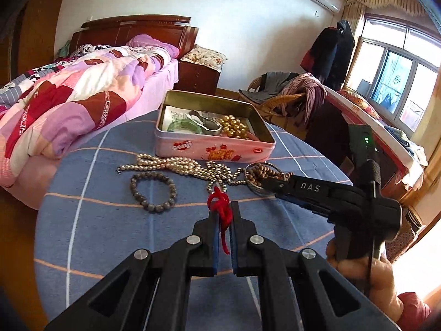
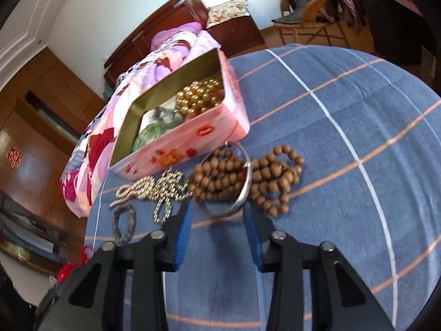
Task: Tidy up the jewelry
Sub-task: 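Grasp the red tassel with the left tool while the right tool grasps the silver bangle, then lower both tools into the pink tin and open them to release the tassel and bangle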
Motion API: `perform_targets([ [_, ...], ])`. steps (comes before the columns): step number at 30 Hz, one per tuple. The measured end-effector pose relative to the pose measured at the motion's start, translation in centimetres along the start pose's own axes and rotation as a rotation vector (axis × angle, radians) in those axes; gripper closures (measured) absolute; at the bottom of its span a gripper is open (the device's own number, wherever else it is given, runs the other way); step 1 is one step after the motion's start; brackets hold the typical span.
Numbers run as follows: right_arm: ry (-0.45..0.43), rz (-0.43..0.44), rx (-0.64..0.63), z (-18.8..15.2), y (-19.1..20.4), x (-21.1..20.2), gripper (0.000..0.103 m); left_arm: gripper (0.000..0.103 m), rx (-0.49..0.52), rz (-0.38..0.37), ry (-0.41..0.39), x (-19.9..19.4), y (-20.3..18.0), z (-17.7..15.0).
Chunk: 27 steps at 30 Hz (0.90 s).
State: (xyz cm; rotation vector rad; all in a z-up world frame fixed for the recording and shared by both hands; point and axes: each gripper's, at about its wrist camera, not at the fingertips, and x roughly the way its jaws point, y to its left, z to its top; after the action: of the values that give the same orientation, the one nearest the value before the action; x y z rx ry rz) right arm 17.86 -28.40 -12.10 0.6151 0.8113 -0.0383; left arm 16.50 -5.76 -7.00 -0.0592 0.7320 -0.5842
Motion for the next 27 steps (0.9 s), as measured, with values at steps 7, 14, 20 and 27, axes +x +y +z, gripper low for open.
perform_targets([
  [7, -0.021, -0.04, -0.041, -0.6, -0.2, -1.4, 0.093, 0.098, -0.029, 0.01, -0.001, -0.3, 1.0, -0.2],
  [14, -0.071, -0.057, -0.086, -1.2, -0.1, -4.4, 0.093, 0.098, -0.029, 0.004, -0.013, -0.8, 0.8, -0.3],
  [20, -0.109, -0.032, -0.093, -1.1, 0.7, -6.4, 0.093, 0.098, -0.022, -0.006, -0.029, -1.5, 0.4, -0.3],
  [27, -0.149, 0.006, -0.105, 0.1, 2.2, -7.3, 0.093, 0.098, -0.003, -0.008, -0.06, -1.9, 0.3, 0.5],
])
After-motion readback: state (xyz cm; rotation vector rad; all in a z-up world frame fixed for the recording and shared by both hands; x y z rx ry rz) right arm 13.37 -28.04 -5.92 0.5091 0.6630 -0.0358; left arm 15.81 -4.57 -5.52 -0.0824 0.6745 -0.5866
